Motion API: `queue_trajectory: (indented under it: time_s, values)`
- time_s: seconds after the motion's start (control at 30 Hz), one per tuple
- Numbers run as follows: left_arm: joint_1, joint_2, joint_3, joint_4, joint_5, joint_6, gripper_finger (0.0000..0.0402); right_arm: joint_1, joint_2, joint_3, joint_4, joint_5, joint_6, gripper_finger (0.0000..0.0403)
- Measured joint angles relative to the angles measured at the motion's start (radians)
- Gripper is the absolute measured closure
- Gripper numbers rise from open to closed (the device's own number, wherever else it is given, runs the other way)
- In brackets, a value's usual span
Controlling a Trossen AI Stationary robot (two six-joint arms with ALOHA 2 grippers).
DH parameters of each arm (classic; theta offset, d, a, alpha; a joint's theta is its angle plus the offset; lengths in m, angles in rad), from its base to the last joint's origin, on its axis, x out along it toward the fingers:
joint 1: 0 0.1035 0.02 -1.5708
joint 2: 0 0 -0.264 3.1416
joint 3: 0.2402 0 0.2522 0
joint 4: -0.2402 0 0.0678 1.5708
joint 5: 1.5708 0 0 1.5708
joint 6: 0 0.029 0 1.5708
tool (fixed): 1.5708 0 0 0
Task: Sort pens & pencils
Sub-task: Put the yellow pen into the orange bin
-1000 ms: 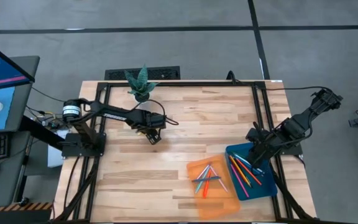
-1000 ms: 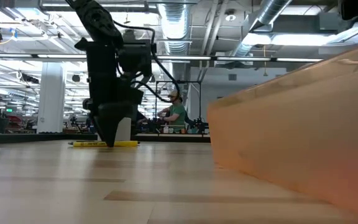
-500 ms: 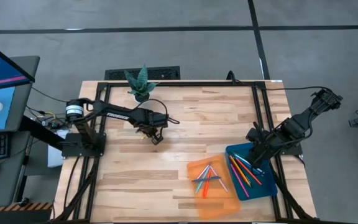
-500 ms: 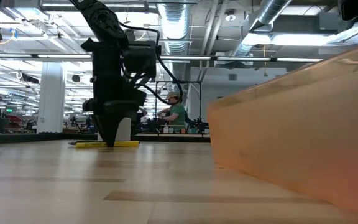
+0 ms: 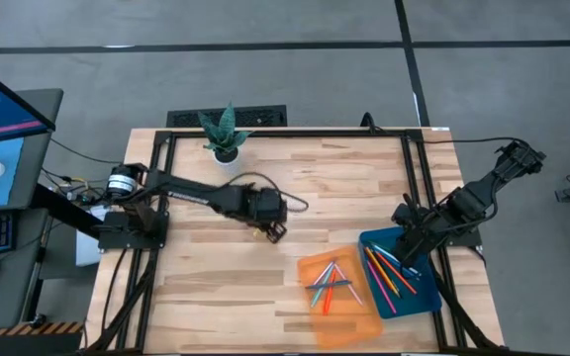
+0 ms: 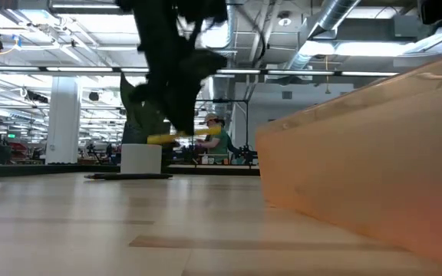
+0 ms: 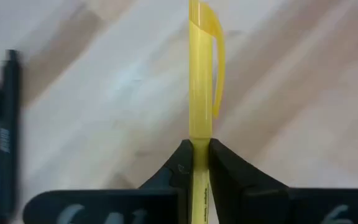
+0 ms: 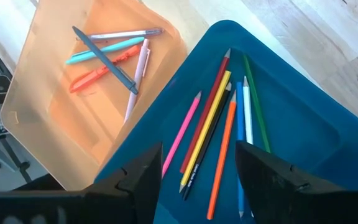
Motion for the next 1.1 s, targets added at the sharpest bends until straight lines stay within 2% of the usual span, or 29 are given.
queue_trajectory:
  time_s: [0.3, 0.47, 0.57, 0.87, 1.1]
  values:
    - [-0.205, 0.000, 0.186, -0.001, -0.215, -0.236, 0.0385, 0.000, 0.000, 0.000, 0.007, 0.004, -0.047, 0.0182]
    - [-0.309, -0.002, 0.244, 0.012, -0.328, -0.321, 0.0382, 0.000, 0.000, 0.000, 0.008, 0.004, -0.043, 0.0182]
    - [-0.360, -0.003, 0.247, 0.075, -0.397, -0.346, 0.0384, 0.000, 0.000, 0.000, 0.008, 0.004, -0.023, 0.0182]
    - [-0.448, 0.000, 0.247, 0.213, -0.474, -0.377, 0.0383, 0.000, 0.000, 0.000, 0.010, 0.004, -0.016, 0.0182]
    - [-0.468, 0.000, 0.247, 0.253, -0.498, -0.377, 0.0380, 0.000, 0.000, 0.000, 0.012, 0.004, 0.013, 0.0182]
